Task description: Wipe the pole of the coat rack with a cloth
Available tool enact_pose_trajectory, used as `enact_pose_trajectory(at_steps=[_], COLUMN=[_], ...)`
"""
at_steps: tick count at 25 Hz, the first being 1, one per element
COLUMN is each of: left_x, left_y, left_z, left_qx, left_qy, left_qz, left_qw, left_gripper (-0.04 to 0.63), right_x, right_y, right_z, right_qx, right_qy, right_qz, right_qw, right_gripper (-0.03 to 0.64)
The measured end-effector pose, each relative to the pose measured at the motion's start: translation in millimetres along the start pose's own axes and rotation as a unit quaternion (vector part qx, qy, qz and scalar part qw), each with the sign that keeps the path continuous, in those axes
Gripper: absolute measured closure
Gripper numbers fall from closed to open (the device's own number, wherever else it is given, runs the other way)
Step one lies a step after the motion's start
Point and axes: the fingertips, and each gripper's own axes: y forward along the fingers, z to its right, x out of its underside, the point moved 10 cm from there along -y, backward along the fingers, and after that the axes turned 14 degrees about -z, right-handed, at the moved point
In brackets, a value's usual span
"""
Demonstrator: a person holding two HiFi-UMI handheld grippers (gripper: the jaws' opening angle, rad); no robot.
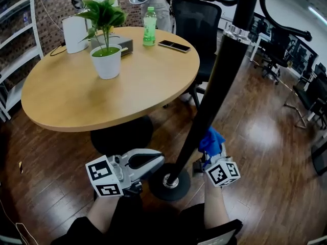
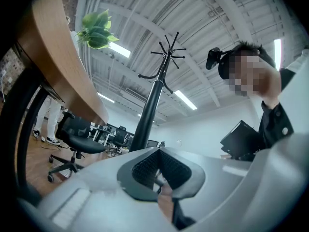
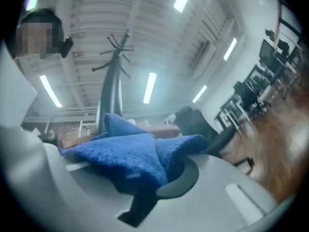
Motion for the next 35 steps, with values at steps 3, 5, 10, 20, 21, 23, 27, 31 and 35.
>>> enact_pose_trajectory(at_steps=[3,5,10,20,21,23,27,31,35], left_x=[-5,-9,-18,-18,-16,-12,-4,4,11], left_y=[-1,-4,-7,1,1,2,2,2,0], left_z=[1,2,2,-1,-1,-4,-7,-6,-6], left_qx=[-0.001,-0.004,-0.011,-0.003,-0.002,-0.002,-0.004,-0.006,-0.013], left_qy=[0.002,0.004,0.009,0.009,0.008,0.005,-0.001,-0.005,-0.013], left_qz=[0.008,0.015,0.033,0.027,0.024,0.018,0.009,-0.002,-0.011], left_qw=[1.0,0.9999,0.9993,0.9996,0.9997,0.9998,1.0,1.0,0.9998], left_gripper=[0.595,0.595,0.595,0.595,0.595,0.595,0.595,0.595,0.595], right_x=[-95,-151,-246,-155,-129,-78,17,103,154], right_y=[14,18,15,10,9,2,-15,-32,-40], right_z=[-38,-64,-128,-158,-151,-132,-100,-65,-44], right_qx=[-0.02,-0.035,-0.019,-0.015,-0.015,-0.017,-0.028,-0.02,-0.019], right_qy=[-0.087,-0.143,-0.295,-0.461,-0.458,-0.434,-0.378,-0.431,-0.389], right_qz=[0.095,0.142,0.22,0.142,0.116,0.067,-0.014,-0.165,-0.218], right_qw=[0.991,0.979,0.93,0.876,0.881,0.898,0.925,0.887,0.895], right_gripper=[0.595,0.597,0.6,0.604,0.603,0.603,0.603,0.601,0.601])
